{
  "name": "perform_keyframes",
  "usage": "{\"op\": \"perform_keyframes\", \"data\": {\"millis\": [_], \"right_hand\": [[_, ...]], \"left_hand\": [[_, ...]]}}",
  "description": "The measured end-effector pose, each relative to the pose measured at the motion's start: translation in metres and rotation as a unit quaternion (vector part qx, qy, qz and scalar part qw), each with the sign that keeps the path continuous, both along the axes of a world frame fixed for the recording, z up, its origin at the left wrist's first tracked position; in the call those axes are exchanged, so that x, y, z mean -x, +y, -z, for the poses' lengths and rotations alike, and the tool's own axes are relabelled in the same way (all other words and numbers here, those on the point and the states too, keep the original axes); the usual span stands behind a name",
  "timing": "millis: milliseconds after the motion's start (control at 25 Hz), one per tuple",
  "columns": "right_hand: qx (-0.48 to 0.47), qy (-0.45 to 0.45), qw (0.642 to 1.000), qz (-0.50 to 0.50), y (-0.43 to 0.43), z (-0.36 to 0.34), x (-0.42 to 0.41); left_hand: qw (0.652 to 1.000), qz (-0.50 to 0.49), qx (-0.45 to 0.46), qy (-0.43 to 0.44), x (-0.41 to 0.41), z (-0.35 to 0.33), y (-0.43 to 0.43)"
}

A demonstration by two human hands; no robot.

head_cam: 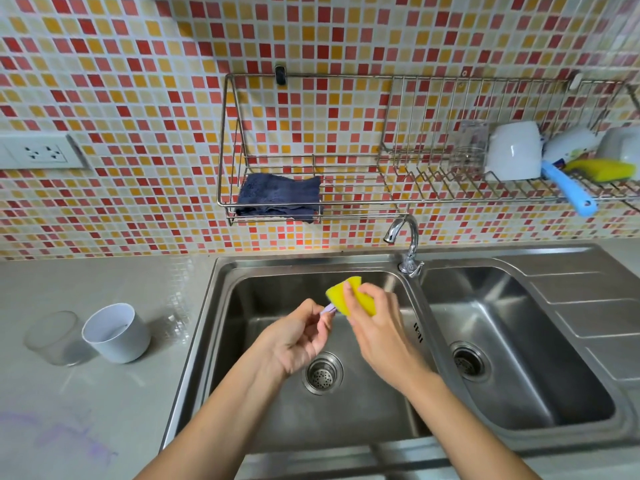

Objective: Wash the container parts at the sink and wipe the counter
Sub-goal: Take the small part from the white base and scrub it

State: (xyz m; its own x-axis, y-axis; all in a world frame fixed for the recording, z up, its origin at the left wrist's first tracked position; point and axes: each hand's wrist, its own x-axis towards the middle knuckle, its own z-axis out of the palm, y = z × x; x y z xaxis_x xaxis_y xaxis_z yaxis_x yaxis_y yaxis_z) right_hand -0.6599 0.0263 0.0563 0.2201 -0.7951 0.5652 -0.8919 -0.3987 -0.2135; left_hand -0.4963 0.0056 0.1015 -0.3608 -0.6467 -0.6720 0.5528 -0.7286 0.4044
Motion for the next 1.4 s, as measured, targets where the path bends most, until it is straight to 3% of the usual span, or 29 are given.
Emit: {"op": "perform_keyframes", "data": {"millis": [80, 120, 160, 200, 280, 360, 480, 560, 680, 1000, 1120, 1280, 1320, 1400], "right_hand": [[-0.006, -0.018, 1.000, 0.007, -0.003, -0.001, 0.003], [-0.018, -0.048, 0.998, 0.022, -0.003, -0.003, 0.004], [-0.028, -0.070, 0.997, 0.024, -0.001, -0.003, 0.004], [-0.036, -0.074, 0.997, 0.011, -0.001, -0.002, 0.005], [-0.042, -0.066, 0.997, -0.005, -0.001, 0.001, 0.009], [-0.047, -0.085, 0.995, 0.018, 0.000, -0.001, 0.009], [-0.048, -0.065, 0.997, 0.011, 0.004, -0.001, 0.009], [-0.053, -0.070, 0.996, 0.007, 0.005, 0.001, 0.012], [-0.065, -0.086, 0.994, 0.020, 0.007, 0.001, 0.017], [-0.057, -0.046, 0.997, -0.003, 0.002, 0.001, 0.035], [-0.070, -0.077, 0.994, 0.040, -0.003, -0.001, 0.041], [-0.060, -0.060, 0.996, 0.009, -0.005, 0.003, 0.039], [-0.064, -0.077, 0.995, 0.021, -0.008, 0.003, 0.038], [-0.069, -0.103, 0.992, 0.037, -0.008, 0.002, 0.035]], "left_hand": [[0.990, 0.012, 0.099, -0.097, 0.003, 0.000, 0.004], [0.966, 0.012, 0.189, -0.176, 0.005, 0.002, 0.006], [0.919, 0.012, 0.293, -0.264, 0.006, 0.005, 0.009], [0.848, 0.015, 0.392, -0.358, 0.006, 0.009, 0.010], [0.670, 0.024, 0.536, -0.514, 0.002, 0.018, 0.011], [0.520, 0.015, 0.629, -0.578, 0.000, 0.032, 0.009], [0.370, -0.036, 0.708, -0.601, 0.002, 0.044, 0.007], [0.315, -0.058, 0.730, -0.603, 0.003, 0.046, 0.006], [0.294, -0.072, 0.734, -0.607, 0.008, 0.046, 0.005], [0.184, -0.038, 0.781, -0.595, 0.018, 0.041, 0.000], [0.164, -0.028, 0.792, -0.588, 0.019, 0.041, -0.004], [0.184, -0.024, 0.783, -0.594, 0.019, 0.044, -0.005], [0.209, -0.026, 0.775, -0.595, 0.019, 0.044, -0.005], [0.295, -0.046, 0.750, -0.591, 0.020, 0.044, -0.004]]}}
